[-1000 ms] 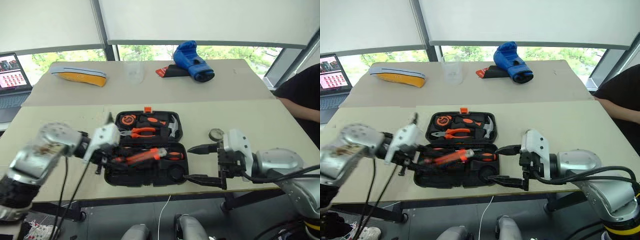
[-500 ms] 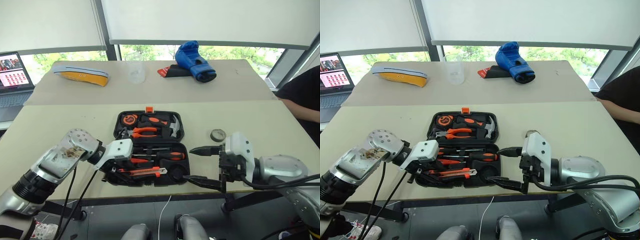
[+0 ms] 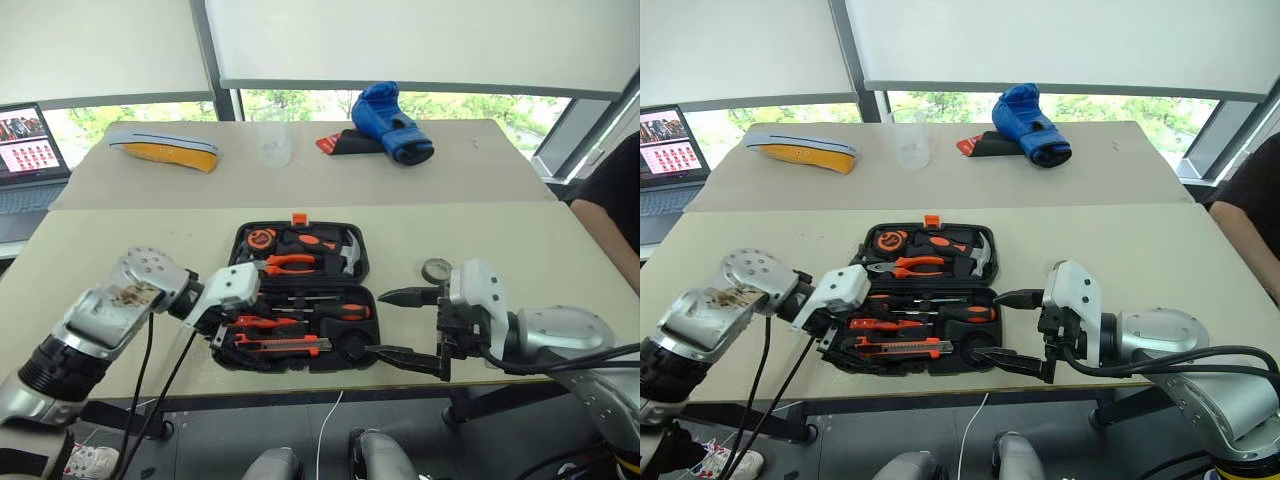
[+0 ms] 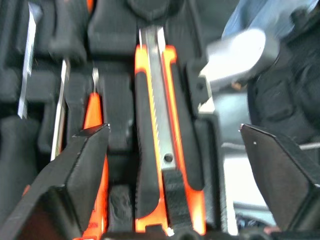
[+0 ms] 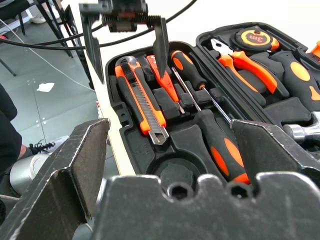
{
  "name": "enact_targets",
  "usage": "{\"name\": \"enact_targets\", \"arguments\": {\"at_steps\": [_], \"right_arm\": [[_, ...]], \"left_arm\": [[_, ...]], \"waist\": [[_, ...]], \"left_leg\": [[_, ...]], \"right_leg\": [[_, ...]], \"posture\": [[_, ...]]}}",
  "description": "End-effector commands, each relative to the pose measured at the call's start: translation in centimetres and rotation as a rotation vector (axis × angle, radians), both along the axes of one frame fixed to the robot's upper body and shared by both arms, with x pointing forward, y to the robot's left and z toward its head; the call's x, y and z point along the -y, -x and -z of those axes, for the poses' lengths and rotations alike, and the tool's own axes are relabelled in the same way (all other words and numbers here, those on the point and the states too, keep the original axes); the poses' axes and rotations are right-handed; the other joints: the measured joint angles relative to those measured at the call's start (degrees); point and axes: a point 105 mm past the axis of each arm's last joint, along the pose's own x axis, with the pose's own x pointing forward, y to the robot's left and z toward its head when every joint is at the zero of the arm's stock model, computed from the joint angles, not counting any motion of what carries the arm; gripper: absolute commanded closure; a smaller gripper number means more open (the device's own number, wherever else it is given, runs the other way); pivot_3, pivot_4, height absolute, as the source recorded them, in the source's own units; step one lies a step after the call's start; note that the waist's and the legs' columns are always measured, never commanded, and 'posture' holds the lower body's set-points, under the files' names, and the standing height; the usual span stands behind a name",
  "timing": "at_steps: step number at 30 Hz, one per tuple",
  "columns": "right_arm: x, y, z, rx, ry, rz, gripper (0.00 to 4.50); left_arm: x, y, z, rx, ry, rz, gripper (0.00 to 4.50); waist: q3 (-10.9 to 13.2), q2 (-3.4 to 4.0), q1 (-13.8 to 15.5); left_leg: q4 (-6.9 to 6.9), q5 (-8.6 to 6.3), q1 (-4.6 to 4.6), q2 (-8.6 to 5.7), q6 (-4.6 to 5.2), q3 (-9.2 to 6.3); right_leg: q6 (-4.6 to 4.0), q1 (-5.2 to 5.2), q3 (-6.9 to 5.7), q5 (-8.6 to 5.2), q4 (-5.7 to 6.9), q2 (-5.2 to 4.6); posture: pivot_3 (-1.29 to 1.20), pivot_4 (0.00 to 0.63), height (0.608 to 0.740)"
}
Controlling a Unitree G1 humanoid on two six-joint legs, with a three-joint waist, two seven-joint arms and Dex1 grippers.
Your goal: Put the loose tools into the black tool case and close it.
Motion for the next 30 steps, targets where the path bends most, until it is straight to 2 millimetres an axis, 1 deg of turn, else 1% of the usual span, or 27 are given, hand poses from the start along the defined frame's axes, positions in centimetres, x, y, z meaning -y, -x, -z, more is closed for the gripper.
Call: {"name": "enact_targets", "arguments": {"at_steps": [1,6,8,9,14,16,19,23,26,29,30], "right_arm": [[-0.2,0.1,-0.5,0.037,-0.010,-0.013,0.00],[-0.2,0.1,-0.5,0.038,-0.010,-0.014,0.00],[-0.2,0.1,-0.4,0.036,-0.010,-0.014,0.00],[-0.2,0.1,-0.4,0.036,-0.009,-0.013,0.00],[-0.1,0.2,-0.4,0.033,-0.009,-0.010,0.00],[-0.1,0.2,-0.4,0.032,-0.009,-0.010,0.00],[0.0,0.2,-0.4,0.030,-0.006,-0.009,0.00],[0.1,0.1,-0.5,0.030,-0.006,-0.006,0.00],[0.1,0.1,-0.5,0.029,-0.005,-0.004,0.00],[0.2,0.1,-0.5,0.029,-0.002,-0.002,0.00],[0.2,0.2,-0.5,0.029,-0.002,-0.002,0.00]], "left_arm": [[-0.1,-0.2,-1.0,0.061,0.004,0.006,1.64],[-0.1,-0.7,-0.5,0.091,-0.013,0.006,3.43],[-0.2,-0.8,0.0,0.097,-0.032,0.017,4.19],[-0.3,-0.8,0.4,0.100,-0.047,0.025,4.46],[-0.7,0.1,2.6,0.091,-0.162,0.105,4.46],[-0.8,0.1,3.3,0.108,-0.198,0.130,4.46],[-0.2,0.1,4.4,0.137,-0.221,0.142,4.46],[-0.1,-0.2,5.4,0.147,-0.231,0.136,4.46],[-0.3,-0.6,5.4,0.152,-0.224,0.120,4.46],[-0.2,-0.6,4.2,0.138,-0.167,0.120,4.46],[0.0,-0.6,3.5,0.132,-0.127,0.124,4.46]], "waist": [[0.00,0.00,0.00],[0.00,0.00,0.01],[0.00,0.00,0.02],[0.00,0.00,0.03],[0.00,0.00,0.01],[-0.01,0.00,0.01],[-0.02,0.01,0.02],[-0.06,0.07,0.22],[-0.07,0.07,0.37],[-0.08,0.06,0.38],[-0.08,0.06,0.32]], "left_leg": [[0.00,0.00,0.00,0.00,0.00,0.00],[0.02,0.00,0.00,0.00,0.00,0.00],[0.02,0.00,0.00,0.00,0.00,0.00],[0.02,0.00,0.00,0.00,0.00,0.00],[0.01,0.00,0.00,0.00,0.00,0.00],[0.01,0.00,0.00,0.00,0.00,0.00],[0.01,0.00,0.04,0.01,0.00,0.00],[0.00,-0.05,0.36,0.03,0.08,-0.02],[0.00,-0.13,0.57,0.03,0.22,-0.04],[0.02,-0.14,0.60,0.03,0.23,-0.04],[0.02,-0.14,0.59,0.03,0.23,-0.04]], "right_leg": [[0.00,0.00,0.00,0.00,0.00,0.00],[0.00,0.00,0.01,0.00,0.01,0.00],[0.00,0.01,0.01,0.00,0.00,0.00],[0.00,0.01,0.01,0.00,0.00,0.00],[0.00,0.01,0.01,0.00,0.00,-0.01],[0.00,0.01,0.00,0.00,0.00,0.00],[0.00,0.06,0.01,0.00,-0.01,-0.02],[0.02,0.47,0.00,-0.01,-0.05,-0.03],[0.11,0.71,0.01,-0.02,-0.06,-0.03],[0.14,0.73,0.01,-0.01,-0.05,-0.02],[0.14,0.71,0.02,-0.01,-0.04,-0.02]], "posture": [[0.00,0.150,0.731],[0.00,0.150,0.731],[0.00,0.150,0.731],[0.00,0.150,0.731],[0.00,0.150,0.731],[0.00,0.150,0.731],[0.00,0.150,0.731],[0.00,0.150,0.731],[0.00,0.150,0.731],[0.00,0.150,0.731],[0.00,0.150,0.731]]}}
